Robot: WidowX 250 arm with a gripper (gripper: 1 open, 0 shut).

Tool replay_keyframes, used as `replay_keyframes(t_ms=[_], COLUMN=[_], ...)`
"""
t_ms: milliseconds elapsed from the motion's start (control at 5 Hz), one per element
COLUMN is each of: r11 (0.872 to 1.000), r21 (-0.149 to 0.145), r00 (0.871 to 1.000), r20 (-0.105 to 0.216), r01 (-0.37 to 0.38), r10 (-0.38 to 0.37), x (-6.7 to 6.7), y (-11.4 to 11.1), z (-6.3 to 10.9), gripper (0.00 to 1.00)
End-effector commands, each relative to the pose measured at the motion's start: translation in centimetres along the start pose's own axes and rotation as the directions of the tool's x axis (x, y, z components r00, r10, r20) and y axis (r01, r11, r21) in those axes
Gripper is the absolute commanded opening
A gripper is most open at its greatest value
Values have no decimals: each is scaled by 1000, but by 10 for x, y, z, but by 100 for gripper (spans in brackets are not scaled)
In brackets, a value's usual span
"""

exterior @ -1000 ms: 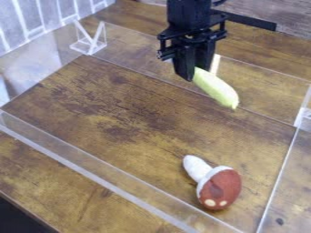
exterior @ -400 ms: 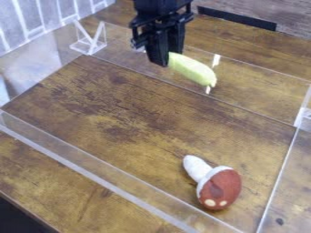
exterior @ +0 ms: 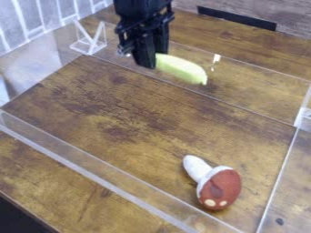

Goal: Move the green spoon to the left

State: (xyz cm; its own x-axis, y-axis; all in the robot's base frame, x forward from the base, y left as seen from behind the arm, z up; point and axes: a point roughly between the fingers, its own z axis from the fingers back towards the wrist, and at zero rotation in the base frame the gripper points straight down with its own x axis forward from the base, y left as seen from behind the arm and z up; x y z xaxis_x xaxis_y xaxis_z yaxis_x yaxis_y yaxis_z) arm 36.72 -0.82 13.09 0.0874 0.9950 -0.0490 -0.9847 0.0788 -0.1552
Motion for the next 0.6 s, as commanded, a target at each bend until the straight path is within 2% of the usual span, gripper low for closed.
replay_keyframes(t_ms=[0,400], r11=[989,973], r21=[-124,-154], r00=[997,985], r20=[1,-18], r01=[-79,-173], r10=[79,173], x=[11,22], y=[-4,-11], z=[38,37], gripper=[0,0])
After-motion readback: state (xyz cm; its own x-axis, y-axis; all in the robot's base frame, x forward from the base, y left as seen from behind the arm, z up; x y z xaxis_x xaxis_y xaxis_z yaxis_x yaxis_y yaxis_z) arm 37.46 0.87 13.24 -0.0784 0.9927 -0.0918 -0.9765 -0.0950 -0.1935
